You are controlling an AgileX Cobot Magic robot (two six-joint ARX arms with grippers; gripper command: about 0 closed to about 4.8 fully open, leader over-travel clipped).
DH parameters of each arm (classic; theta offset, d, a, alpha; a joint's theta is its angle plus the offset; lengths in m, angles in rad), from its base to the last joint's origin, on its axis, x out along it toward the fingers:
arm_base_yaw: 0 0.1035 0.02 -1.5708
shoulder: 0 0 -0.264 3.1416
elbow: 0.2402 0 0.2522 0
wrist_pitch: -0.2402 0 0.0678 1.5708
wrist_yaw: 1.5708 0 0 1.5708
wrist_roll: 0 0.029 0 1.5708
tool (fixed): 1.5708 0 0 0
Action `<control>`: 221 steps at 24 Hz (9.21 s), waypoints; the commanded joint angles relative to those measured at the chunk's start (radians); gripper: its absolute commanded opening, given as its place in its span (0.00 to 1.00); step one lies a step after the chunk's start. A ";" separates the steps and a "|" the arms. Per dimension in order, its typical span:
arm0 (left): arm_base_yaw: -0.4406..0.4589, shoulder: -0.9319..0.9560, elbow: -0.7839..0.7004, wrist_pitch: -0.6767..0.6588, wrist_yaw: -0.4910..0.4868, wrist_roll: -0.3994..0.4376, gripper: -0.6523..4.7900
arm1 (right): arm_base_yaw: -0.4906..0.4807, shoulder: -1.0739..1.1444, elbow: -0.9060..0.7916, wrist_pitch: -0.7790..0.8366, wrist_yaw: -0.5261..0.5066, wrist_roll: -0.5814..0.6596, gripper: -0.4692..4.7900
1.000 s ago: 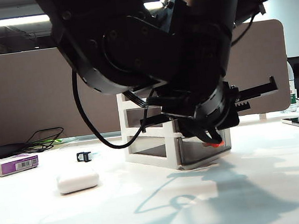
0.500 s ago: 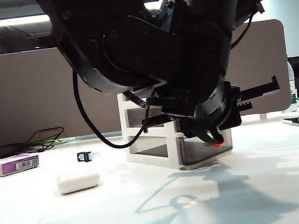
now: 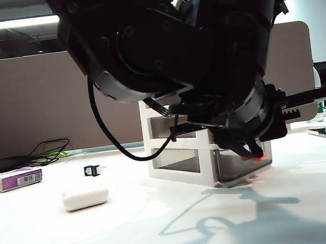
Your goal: Open the second layer of the drawer on the table, pick up the earphone case on the table and put it in, and finally close the drawer.
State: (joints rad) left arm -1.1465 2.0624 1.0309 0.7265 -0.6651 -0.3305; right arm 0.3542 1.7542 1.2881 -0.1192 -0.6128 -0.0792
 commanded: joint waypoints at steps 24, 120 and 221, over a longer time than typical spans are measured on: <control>-0.018 -0.086 -0.003 -0.151 0.420 -0.142 0.11 | 0.012 0.001 0.000 -0.018 0.008 -0.003 0.08; 0.563 -0.859 -0.355 -0.914 0.899 0.474 0.26 | 0.014 0.000 0.000 -0.121 0.007 0.000 0.08; 0.248 -0.737 -0.448 -0.341 0.882 0.468 0.11 | 0.014 0.001 -0.004 -0.140 0.008 -0.051 0.08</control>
State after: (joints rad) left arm -0.8829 1.3075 0.5541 0.3939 0.2287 0.1406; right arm 0.3649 1.7451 1.2942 -0.1848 -0.6216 -0.1287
